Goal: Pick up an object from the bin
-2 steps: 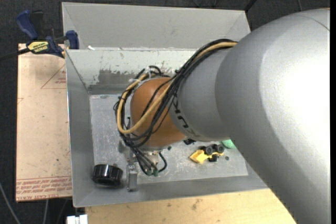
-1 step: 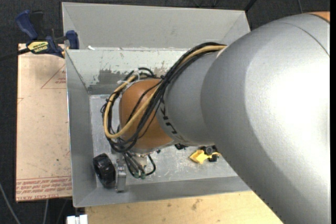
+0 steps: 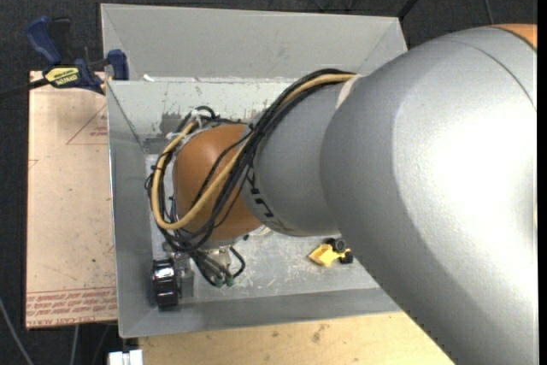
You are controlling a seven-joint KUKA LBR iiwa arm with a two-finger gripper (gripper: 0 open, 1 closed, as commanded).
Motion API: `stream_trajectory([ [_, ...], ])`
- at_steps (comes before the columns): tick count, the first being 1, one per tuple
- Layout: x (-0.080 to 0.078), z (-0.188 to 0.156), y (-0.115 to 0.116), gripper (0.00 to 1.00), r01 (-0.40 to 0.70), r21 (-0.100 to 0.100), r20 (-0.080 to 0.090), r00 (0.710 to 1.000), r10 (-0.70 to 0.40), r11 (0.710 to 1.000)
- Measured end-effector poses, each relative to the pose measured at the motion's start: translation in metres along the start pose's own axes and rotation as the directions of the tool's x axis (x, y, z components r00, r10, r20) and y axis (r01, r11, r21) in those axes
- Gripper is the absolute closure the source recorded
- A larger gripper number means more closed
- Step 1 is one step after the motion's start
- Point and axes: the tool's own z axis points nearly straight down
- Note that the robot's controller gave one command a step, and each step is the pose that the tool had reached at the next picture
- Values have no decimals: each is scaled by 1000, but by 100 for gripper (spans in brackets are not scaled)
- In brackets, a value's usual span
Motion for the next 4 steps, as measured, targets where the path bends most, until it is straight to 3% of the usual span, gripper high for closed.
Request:
stream_trajectory([
  [2, 0, 0, 0, 100, 20, 0, 0, 1000, -20, 1000],
  [3, 6, -17, -32, 100, 101, 1, -4, 995, -101, 995],
  [4, 18, -2, -102, 100, 124, 1, 2, 992, -124, 992],
])
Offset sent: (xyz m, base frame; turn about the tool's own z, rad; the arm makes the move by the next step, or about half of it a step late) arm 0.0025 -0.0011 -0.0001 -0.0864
